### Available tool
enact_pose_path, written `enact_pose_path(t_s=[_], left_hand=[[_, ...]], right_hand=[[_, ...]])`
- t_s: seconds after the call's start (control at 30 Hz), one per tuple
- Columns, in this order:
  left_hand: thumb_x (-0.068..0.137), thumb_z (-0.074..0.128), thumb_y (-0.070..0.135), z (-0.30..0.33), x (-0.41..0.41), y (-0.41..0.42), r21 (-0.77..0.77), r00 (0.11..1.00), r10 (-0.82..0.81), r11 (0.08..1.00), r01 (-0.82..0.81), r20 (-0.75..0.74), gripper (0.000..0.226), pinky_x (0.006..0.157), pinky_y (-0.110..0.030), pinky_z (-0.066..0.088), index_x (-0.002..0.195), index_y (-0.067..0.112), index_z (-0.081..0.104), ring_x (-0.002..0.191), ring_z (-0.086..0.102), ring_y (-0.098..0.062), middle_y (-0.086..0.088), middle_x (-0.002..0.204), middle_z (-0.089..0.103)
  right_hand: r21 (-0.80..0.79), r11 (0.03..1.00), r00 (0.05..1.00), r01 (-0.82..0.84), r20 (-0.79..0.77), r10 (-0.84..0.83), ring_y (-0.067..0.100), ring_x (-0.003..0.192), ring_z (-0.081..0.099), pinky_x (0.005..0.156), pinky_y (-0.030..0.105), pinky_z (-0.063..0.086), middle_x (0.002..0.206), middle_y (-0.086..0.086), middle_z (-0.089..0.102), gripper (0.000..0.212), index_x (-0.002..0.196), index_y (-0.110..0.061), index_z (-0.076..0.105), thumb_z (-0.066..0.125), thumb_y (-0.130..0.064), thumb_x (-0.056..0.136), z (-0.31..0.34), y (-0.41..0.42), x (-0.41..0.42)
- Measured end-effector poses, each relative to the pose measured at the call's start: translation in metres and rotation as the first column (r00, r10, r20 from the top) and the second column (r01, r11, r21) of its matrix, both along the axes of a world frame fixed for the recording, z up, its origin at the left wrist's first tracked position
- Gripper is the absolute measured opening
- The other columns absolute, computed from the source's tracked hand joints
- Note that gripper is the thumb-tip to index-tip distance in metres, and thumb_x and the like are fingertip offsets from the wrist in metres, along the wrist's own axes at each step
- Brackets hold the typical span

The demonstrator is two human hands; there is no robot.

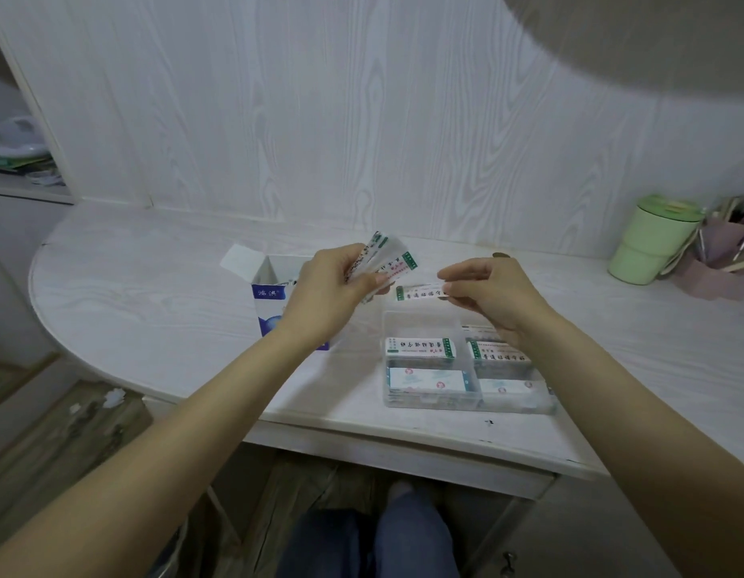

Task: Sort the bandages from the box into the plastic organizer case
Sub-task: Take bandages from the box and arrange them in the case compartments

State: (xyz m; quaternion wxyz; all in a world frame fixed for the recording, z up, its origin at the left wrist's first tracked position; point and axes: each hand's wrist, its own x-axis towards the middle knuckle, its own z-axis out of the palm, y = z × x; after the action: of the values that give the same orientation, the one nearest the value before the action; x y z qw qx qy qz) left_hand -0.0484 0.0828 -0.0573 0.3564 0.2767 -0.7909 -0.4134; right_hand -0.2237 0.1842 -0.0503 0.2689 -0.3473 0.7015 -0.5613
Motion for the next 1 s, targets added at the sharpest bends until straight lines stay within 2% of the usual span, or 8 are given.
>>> enact_pose_path(t_s=[0.1, 0.2, 0.3, 0.43, 0.63, 0.73, 0.83, 1.0], left_hand=[[0.091, 0.059, 0.012, -0.006, -0.004, 0.000, -0.187, 0.990, 0.057, 0.982, -0.031, 0.132, 0.009, 0.077, -0.033, 0.050, 0.095, 0.005, 0.064, 0.086, 0.069, -0.013, -0.002, 0.090, 0.073], [0.094, 0.050, 0.008, -0.015, -0.011, 0.003, -0.271, 0.977, 0.047, 0.962, 0.011, 0.206, 0.005, 0.075, -0.037, 0.051, 0.089, 0.007, 0.050, 0.087, 0.068, -0.022, -0.009, 0.097, 0.071], [0.096, 0.044, 0.008, -0.023, -0.016, 0.001, -0.300, 0.967, 0.033, 0.953, 0.046, 0.252, 0.011, 0.075, -0.045, 0.052, 0.091, 0.014, 0.036, 0.089, 0.064, -0.031, -0.016, 0.102, 0.066], [0.096, 0.046, 0.009, -0.036, -0.018, -0.005, -0.376, 0.941, 0.054, 0.923, 0.081, 0.335, 0.021, 0.069, -0.040, 0.049, 0.091, 0.021, 0.029, 0.094, 0.058, -0.033, -0.018, 0.103, 0.061], [0.096, 0.045, 0.010, -0.034, -0.015, -0.006, -0.267, 0.945, 0.027, 0.961, 0.065, 0.327, 0.012, 0.073, -0.042, 0.049, 0.090, 0.012, 0.035, 0.090, 0.059, -0.032, -0.017, 0.105, 0.060], [0.096, 0.044, 0.008, -0.032, -0.015, -0.006, -0.240, 0.952, 0.013, 0.969, 0.064, 0.306, 0.011, 0.076, -0.043, 0.050, 0.089, 0.011, 0.037, 0.093, 0.061, -0.029, -0.014, 0.106, 0.061], [0.095, 0.044, 0.005, -0.033, -0.014, -0.005, -0.225, 0.959, 0.015, 0.973, 0.051, 0.283, 0.011, 0.076, -0.044, 0.051, 0.088, 0.011, 0.037, 0.093, 0.063, -0.025, -0.012, 0.104, 0.061], [0.097, 0.042, 0.007, -0.035, -0.016, -0.003, -0.168, 0.961, -0.016, 0.984, 0.065, 0.276, 0.008, 0.079, -0.045, 0.053, 0.093, 0.013, 0.040, 0.093, 0.064, -0.020, -0.011, 0.106, 0.061]], right_hand=[[0.100, 0.992, 0.971, 0.083, -0.230, -0.059, 0.014, 0.069, 0.064, 0.076, 0.025, 0.057, 0.073, 0.006, 0.065, 0.014, 0.078, -0.008, 0.070, 0.068, 0.006, 0.080, -0.011, -0.009, -0.006], [0.204, 0.976, 0.909, 0.076, -0.416, 0.016, 0.009, 0.063, 0.063, 0.063, 0.015, 0.053, 0.072, 0.003, 0.064, 0.011, 0.078, -0.010, 0.070, 0.070, 0.001, 0.080, -0.018, -0.017, -0.004], [0.285, 0.958, 0.861, 0.032, -0.495, 0.119, 0.009, 0.060, 0.063, 0.060, 0.014, 0.052, 0.072, 0.003, 0.064, 0.010, 0.078, -0.010, 0.070, 0.071, 0.000, 0.080, -0.024, -0.026, 0.003], [0.407, 0.913, 0.756, 0.011, -0.601, 0.258, 0.011, 0.068, 0.059, 0.061, 0.017, 0.045, 0.072, 0.001, 0.061, 0.010, 0.079, -0.007, 0.072, 0.067, 0.002, 0.080, -0.027, -0.035, 0.009], [0.525, 0.845, 0.711, 0.100, -0.632, 0.308, 0.020, 0.081, 0.064, 0.070, 0.033, 0.054, 0.080, 0.003, 0.069, 0.003, 0.080, -0.011, 0.073, 0.071, -0.014, 0.081, -0.028, -0.043, 0.006], [0.576, 0.814, 0.701, 0.067, -0.608, 0.373, 0.019, 0.070, 0.060, 0.061, 0.029, 0.045, 0.068, 0.002, 0.063, 0.027, 0.078, -0.008, 0.071, 0.064, -0.031, 0.090, -0.027, -0.046, 0.005], [0.625, 0.780, 0.689, 0.025, -0.577, 0.439, 0.016, 0.054, 0.046, 0.051, 0.028, 0.033, 0.055, -0.002, 0.050, 0.045, 0.059, -0.012, 0.058, 0.053, -0.039, 0.095, -0.026, -0.044, 0.009], [0.684, 0.728, 0.680, -0.044, -0.514, 0.524, 0.018, 0.070, 0.053, 0.068, 0.032, 0.042, 0.068, -0.001, 0.055, 0.056, 0.100, -0.005, 0.069, 0.033, -0.048, 0.100, -0.024, -0.041, 0.015]])
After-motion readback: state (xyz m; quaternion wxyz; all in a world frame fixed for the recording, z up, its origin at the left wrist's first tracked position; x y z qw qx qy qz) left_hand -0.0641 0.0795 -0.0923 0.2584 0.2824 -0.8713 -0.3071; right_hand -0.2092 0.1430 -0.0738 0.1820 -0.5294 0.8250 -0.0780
